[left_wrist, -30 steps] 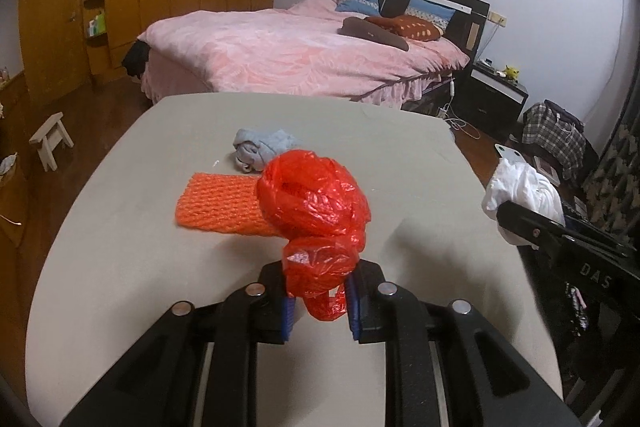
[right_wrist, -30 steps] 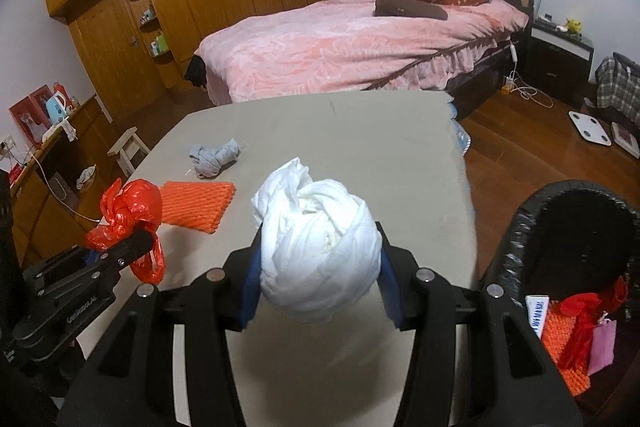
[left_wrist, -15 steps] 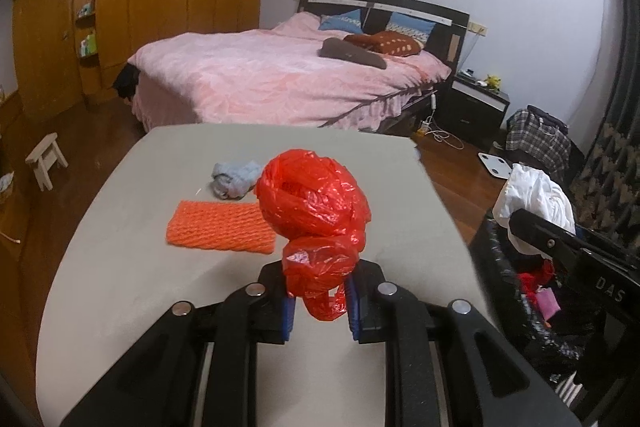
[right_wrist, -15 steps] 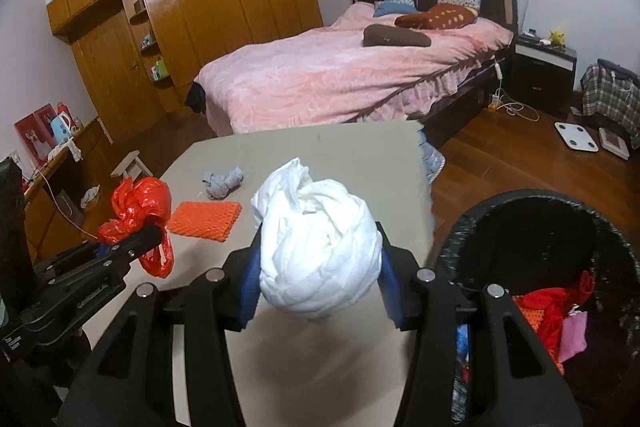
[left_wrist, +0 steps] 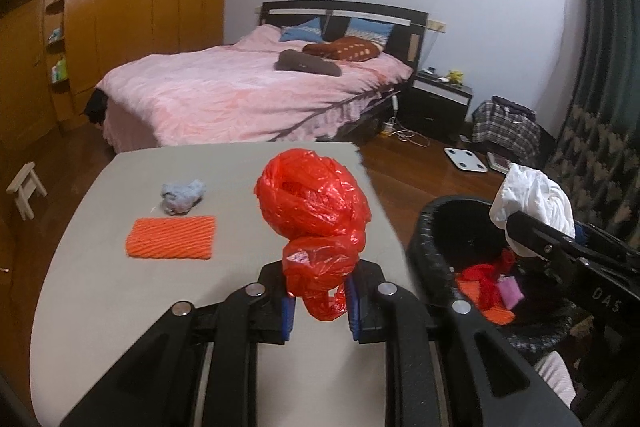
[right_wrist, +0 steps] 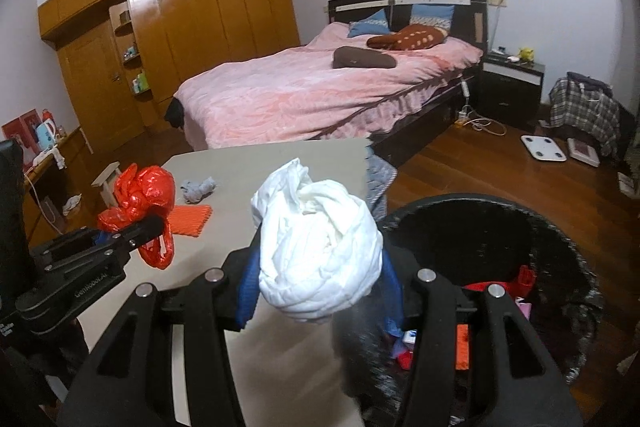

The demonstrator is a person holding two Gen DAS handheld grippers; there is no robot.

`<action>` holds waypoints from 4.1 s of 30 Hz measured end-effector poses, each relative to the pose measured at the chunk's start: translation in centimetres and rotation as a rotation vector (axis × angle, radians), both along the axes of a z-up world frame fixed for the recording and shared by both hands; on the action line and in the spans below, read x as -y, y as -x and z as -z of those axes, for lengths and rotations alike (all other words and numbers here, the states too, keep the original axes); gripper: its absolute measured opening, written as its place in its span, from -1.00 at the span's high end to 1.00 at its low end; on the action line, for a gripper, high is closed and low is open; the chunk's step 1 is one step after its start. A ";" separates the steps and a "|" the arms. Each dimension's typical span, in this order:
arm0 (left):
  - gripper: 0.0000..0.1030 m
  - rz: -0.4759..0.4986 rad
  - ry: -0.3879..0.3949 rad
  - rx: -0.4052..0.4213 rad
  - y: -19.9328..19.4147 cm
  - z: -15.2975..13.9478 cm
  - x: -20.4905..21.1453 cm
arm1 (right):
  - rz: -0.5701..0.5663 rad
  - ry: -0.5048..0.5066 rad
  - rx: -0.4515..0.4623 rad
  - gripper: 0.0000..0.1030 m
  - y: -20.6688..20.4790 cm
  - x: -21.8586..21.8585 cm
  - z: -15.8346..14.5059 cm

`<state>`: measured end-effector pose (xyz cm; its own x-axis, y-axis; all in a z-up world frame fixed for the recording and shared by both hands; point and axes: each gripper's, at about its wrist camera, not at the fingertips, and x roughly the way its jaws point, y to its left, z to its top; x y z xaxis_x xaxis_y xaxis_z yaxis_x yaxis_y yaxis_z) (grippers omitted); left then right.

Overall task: Collect trash
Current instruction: 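Carry the tissue and red bag over the bin and open both tools, then move both tools back to the table toward the orange foam net, then grasp the orange foam net with the left tool while the right grasps the grey sock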

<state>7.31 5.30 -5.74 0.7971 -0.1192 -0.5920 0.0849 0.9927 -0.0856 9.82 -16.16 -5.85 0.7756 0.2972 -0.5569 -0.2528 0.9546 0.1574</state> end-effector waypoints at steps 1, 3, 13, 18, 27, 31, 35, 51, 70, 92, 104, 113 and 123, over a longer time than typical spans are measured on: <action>0.60 0.009 0.000 0.003 0.1 -0.1 0.4 | 0.010 -0.002 0.002 0.06 0.2 0.6 0.0; 0.61 0.028 0.002 0.006 0.3 -0.3 1.4 | 0.025 -0.004 0.004 0.06 0.6 1.4 0.0; 0.61 0.129 0.003 0.012 0.2 -0.2 6.4 | 0.133 -0.005 0.011 0.05 1.6 6.6 0.3; 0.61 0.193 0.002 0.013 -0.6 0.1 9.3 | 0.187 0.006 0.004 0.05 1.8 9.3 1.1; 0.61 0.312 -0.002 0.012 -2.8 1.2 14.7 | 0.267 0.018 -0.027 0.03 0.9 13.7 3.0; 0.60 0.348 -0.006 0.009 -3.9 2.1 17.2 | 0.294 0.020 -0.039 0.03 0.5 15.4 4.0; 0.60 0.377 -0.007 -0.005 -4.8 2.9 18.7 | 0.313 0.017 -0.048 0.03 0.0 16.7 4.7; 0.07 0.445 0.016 -0.077 -7.7 5.3 21.1 | 0.368 0.014 -0.076 -0.24 -1.8 19.8 6.9; -0.82 0.274 0.016 0.038 -5.1 1.0 12.8 | 0.362 -0.007 0.023 -0.89 0.9 17.9 3.1; -0.83 -0.132 -0.119 0.035 -4.2 3.6 -7.0 | 0.025 0.029 -0.009 -0.89 -5.3 -1.9 2.8; -0.83 -0.282 -0.090 -0.071 -9.5 8.4 -15.9 | -0.066 0.057 -0.059 -0.89 -11.1 -10.8 6.1; -0.83 -0.268 -0.077 -0.162 -12.3 11.7 -17.0 | -0.064 0.075 -0.106 -0.89 -14.6 -13.3 8.9; -0.83 -0.257 -0.030 -0.253 -13.5 13.7 -17.5 | -0.073 0.094 -0.132 -0.89 -15.6 -14.3 10.8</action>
